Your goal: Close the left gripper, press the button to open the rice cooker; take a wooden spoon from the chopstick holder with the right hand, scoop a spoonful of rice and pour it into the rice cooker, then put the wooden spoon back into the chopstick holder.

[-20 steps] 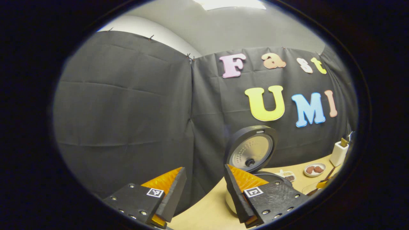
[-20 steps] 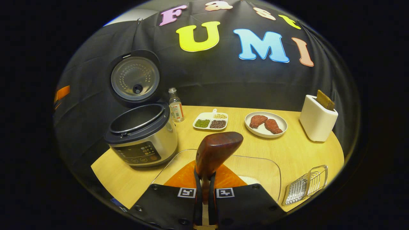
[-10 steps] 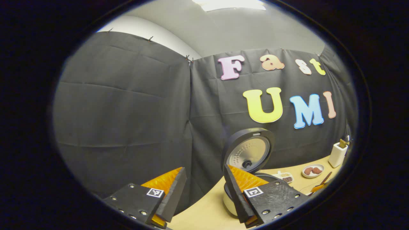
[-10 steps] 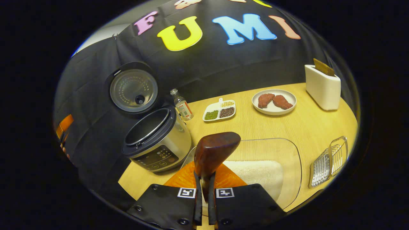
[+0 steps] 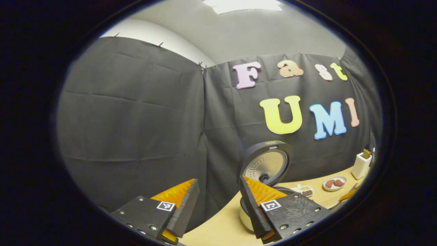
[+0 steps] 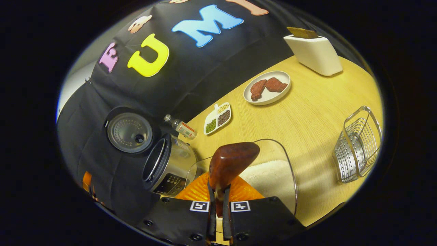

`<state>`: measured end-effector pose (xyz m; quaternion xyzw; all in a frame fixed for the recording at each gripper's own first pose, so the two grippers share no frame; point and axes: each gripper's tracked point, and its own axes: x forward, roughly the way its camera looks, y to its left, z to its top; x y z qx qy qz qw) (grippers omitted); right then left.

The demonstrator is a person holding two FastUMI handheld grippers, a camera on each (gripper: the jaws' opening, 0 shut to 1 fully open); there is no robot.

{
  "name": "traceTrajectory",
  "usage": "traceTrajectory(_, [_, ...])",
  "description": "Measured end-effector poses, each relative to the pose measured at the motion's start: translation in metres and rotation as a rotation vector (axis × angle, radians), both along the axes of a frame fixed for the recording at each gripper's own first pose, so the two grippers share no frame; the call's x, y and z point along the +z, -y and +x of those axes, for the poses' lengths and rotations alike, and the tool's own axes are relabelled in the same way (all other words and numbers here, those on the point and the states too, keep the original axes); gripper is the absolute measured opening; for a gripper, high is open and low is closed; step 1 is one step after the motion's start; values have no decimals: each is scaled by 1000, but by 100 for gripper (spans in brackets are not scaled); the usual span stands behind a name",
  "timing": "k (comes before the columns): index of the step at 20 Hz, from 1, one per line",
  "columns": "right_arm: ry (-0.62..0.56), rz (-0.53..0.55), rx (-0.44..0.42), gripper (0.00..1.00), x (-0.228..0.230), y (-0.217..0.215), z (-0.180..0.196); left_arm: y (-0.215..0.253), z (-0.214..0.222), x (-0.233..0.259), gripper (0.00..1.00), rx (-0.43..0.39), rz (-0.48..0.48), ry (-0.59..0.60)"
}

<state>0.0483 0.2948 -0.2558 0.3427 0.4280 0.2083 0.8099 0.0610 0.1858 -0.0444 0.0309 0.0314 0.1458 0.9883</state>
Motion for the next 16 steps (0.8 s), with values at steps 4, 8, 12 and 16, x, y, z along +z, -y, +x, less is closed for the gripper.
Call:
traceTrajectory(4, [-40,91,-50,9,15,12,9,9,4,7,75,-13,3,15])
traceTrajectory(8, [-53,167,-80,5,38,17,17,16,8,3,75,-26,-12,17])
traceTrajectory(12, [-72,265,-88,5,66,8,25,16,11,-3,75,-32,-26,15])
traceTrajectory(16, [-52,306,-62,8,88,-18,36,5,15,-4,75,-24,-30,18])
